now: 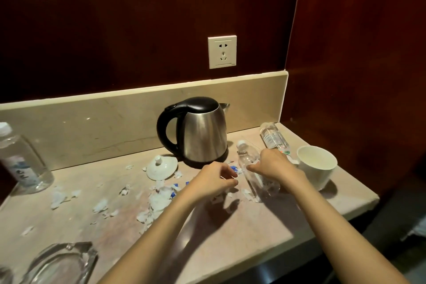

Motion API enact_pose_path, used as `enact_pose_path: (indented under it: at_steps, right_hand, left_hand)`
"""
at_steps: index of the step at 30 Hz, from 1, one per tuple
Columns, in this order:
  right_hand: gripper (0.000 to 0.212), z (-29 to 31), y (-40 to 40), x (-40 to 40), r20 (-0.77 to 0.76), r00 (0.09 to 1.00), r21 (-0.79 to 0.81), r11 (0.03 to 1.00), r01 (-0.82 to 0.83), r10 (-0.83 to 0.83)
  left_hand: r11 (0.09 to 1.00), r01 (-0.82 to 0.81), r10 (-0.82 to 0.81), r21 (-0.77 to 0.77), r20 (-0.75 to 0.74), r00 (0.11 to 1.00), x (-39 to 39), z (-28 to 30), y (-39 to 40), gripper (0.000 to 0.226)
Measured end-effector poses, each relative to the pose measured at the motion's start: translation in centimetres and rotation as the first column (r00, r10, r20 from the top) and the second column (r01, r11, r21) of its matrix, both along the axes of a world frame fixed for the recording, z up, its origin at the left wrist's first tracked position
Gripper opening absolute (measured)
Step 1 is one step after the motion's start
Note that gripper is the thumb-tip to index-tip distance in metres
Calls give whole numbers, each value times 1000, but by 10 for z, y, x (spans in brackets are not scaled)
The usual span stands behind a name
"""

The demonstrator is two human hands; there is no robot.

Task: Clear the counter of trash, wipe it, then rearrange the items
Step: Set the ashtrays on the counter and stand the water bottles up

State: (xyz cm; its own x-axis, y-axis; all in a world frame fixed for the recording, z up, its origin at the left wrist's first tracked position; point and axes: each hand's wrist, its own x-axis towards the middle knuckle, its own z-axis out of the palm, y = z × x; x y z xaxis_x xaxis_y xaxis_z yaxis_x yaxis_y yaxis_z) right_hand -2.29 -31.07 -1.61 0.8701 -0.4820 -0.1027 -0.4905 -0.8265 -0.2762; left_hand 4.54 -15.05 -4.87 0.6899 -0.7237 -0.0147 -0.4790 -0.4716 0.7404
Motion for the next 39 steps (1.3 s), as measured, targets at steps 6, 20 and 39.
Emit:
enact_pose_path:
  at_steps: [6,20,39]
  right_hand:
    - [43,-4,-4,6,-18,1000,87,996,16,-15]
    - [41,22,2,-18,618,759,718,540,-439,-203]
    - [50,12,107,-17,699,715,614,497,-613,17]
  left_hand:
    - [996,-81,76,-48,-108,991,2,-4,-6,19]
    - [898,-94,-2,-431,-217,976,-2,38,-9,48]
    - [874,-218,183,-435,-120,976,-39,48,110,67]
